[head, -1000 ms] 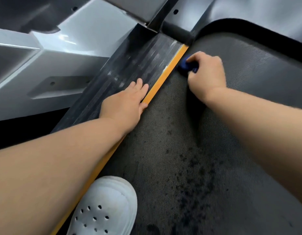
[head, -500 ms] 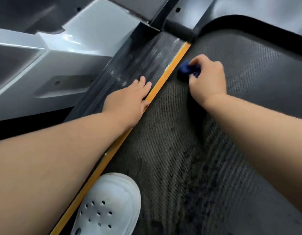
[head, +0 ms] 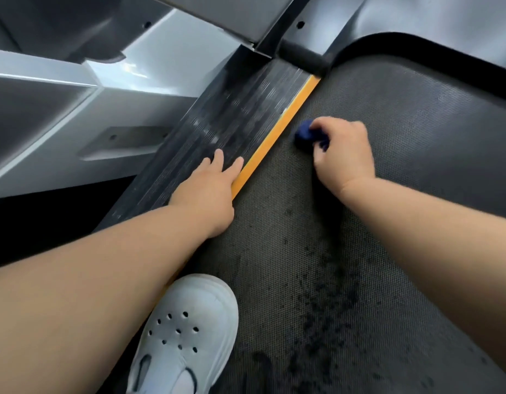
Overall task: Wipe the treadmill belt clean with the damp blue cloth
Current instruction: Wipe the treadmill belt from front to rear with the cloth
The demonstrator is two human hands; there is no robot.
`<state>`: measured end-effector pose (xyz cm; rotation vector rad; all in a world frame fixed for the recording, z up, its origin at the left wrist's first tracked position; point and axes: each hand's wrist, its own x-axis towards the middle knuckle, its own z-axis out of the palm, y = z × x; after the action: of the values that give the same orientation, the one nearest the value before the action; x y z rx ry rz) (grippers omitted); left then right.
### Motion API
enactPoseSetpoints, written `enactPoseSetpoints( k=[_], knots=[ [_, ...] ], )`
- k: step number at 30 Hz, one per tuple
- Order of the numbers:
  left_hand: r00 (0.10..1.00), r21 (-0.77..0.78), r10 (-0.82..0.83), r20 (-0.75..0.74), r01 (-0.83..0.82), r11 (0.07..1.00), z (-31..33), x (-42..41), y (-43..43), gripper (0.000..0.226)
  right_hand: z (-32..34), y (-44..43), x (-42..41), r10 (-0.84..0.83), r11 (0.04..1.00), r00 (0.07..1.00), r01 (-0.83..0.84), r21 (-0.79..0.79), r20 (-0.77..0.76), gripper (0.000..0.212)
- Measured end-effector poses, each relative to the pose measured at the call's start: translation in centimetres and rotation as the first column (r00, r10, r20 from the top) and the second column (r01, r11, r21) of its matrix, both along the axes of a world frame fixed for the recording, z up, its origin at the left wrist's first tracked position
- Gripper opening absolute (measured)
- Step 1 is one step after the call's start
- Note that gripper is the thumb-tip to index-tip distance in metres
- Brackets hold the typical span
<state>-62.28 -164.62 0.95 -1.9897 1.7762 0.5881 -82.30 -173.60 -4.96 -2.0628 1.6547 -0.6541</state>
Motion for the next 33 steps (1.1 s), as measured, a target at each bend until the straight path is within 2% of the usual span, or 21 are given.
enactPoseSetpoints(
  k=[1,4,8,11,15,17,19,21,23,24,26,28,30,33],
  knots=[
    [1.000,0.025,-0.009,-0.001,0.009,1.000,-0.1,0.1,-0.1,0.094,0.0,-0.2,-0.1,-0.030,0.999,0.999,0.031,0.028,-0.022,0.030],
    [1.000,0.063,-0.017,-0.010,0.017,0.998,0.2,0.2,-0.2,0.100,0.7,-0.3,0.1,0.045,0.993,0.996,-0.036,0.116,-0.074,0.034],
    [0.999,0.109,-0.034,0.000,0.034,0.993,1.0,0.3,-0.4,0.106,2.6,-0.8,0.1,0.098,0.954,0.974,-0.034,0.297,-0.203,0.039],
    [0.999,0.089,-0.033,0.004,0.033,0.995,0.9,0.1,-0.6,0.109,2.6,-0.6,0.0,0.202,0.959,0.950,-0.142,0.247,-0.237,0.034],
    [0.997,0.076,-0.068,0.020,0.066,0.995,0.4,0.4,-0.3,0.105,1.0,1.0,1.0,0.096,0.992,0.965,-0.072,0.103,-0.243,0.027],
    [0.994,0.046,-0.101,0.031,0.100,0.994,0.2,1.0,-0.4,0.101,0.8,3.4,2.4,0.097,0.994,0.980,-0.086,0.068,-0.173,0.030],
    [0.992,0.037,-0.123,0.037,0.122,0.992,0.2,1.2,-0.3,0.097,0.9,7.2,4.2,0.225,0.971,0.970,-0.215,0.108,-0.093,0.035],
    [0.988,0.027,-0.146,0.059,0.144,0.989,0.0,1.2,-0.4,0.097,1.0,11.2,5.7,0.388,0.913,0.921,-0.382,0.146,-0.019,0.036],
    [0.985,0.033,-0.161,0.063,0.160,0.987,0.1,1.2,-0.4,0.097,1.2,12.0,5.5,0.515,0.849,0.857,-0.507,0.152,-0.017,0.038],
    [0.983,0.032,-0.171,0.061,0.169,0.985,0.2,1.3,-0.5,0.096,1.2,10.4,5.0,0.531,0.841,0.845,-0.518,0.159,-0.057,0.039],
    [0.981,0.030,-0.188,0.055,0.186,0.982,0.2,1.6,-0.6,0.095,0.8,5.7,3.9,0.410,0.907,0.902,-0.388,0.164,-0.137,0.040],
    [0.980,0.033,-0.192,0.049,0.191,0.981,0.0,1.7,-0.7,0.096,0.5,1.4,2.4,0.142,0.983,0.974,-0.117,0.144,-0.175,0.037],
    [0.974,0.022,-0.219,0.058,0.219,0.976,-0.1,1.8,-1.0,0.097,0.1,0.7,2.9,-0.052,0.989,0.988,0.071,0.128,-0.142,0.035],
    [0.969,0.017,-0.242,0.054,0.241,0.970,0.2,2.1,-0.8,0.097,0.0,5.5,5.8,-0.072,0.984,0.996,0.078,0.159,-0.043,0.032]
  ],
)
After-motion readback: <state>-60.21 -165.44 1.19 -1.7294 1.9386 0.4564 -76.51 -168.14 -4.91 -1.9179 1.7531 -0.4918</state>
